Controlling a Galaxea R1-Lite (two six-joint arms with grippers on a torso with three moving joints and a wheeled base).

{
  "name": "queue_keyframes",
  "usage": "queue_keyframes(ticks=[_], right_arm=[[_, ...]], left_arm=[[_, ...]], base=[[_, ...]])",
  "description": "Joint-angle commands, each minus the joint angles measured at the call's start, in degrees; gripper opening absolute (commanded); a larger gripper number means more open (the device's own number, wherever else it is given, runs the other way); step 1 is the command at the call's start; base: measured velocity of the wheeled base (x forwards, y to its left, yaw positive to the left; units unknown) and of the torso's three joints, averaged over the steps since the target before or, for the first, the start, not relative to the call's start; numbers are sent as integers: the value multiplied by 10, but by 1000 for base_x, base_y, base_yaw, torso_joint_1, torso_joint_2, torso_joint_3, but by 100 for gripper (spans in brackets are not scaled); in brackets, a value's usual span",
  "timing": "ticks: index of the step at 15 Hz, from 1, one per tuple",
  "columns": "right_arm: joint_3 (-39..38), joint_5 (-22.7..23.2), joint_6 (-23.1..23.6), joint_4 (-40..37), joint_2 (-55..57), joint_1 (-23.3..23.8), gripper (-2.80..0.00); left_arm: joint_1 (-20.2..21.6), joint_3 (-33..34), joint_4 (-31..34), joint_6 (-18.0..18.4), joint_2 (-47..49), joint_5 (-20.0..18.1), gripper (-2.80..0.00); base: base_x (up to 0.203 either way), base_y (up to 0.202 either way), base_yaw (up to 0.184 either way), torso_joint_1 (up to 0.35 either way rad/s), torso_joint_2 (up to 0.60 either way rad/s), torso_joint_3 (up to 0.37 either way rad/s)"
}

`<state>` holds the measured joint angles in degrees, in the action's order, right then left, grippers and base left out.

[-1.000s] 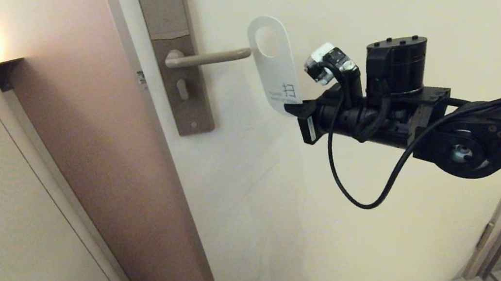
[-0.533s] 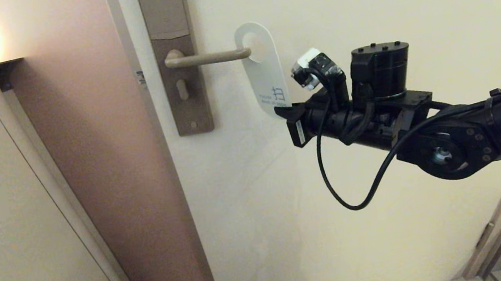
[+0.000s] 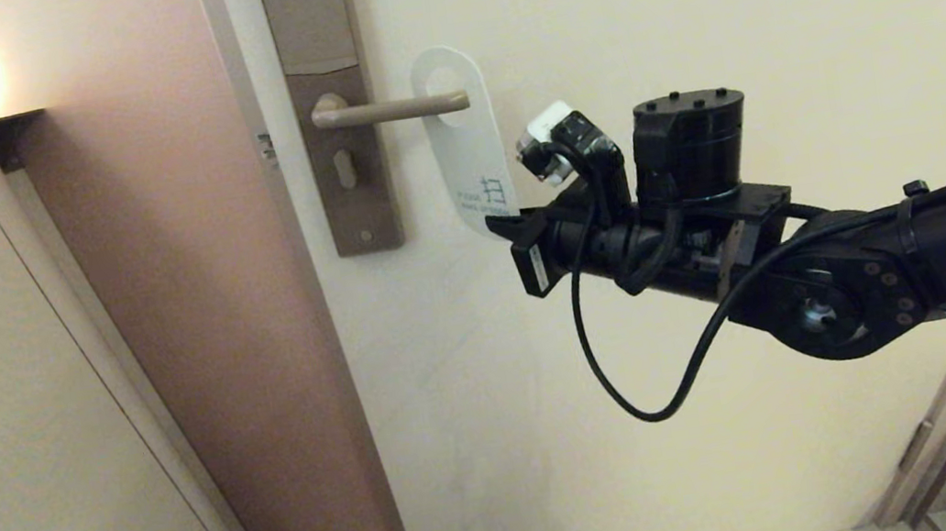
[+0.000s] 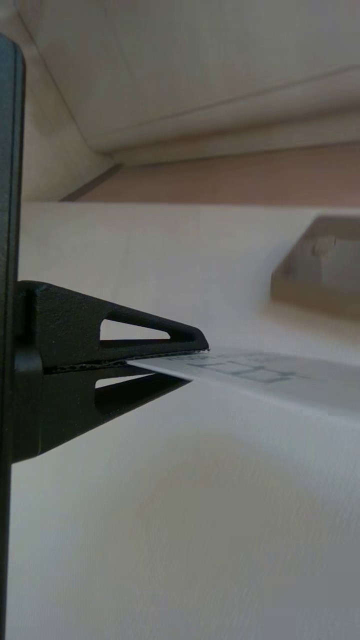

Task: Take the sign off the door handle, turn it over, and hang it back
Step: Hang the sign back with the other side facing out

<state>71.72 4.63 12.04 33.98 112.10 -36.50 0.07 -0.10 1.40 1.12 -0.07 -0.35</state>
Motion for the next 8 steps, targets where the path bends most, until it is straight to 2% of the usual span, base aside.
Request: queue_keyframes(ticks=[1, 8], right_arm=[[0, 1, 3, 2, 0, -12, -280], [1, 0, 26, 3, 1, -51, -280]], left_arm=[[0, 0, 0, 0, 1, 0, -280], [0, 0, 0, 0, 1, 0, -280]], base=[[0, 0, 0, 0, 0, 0], [0, 0, 0, 0, 0, 0]])
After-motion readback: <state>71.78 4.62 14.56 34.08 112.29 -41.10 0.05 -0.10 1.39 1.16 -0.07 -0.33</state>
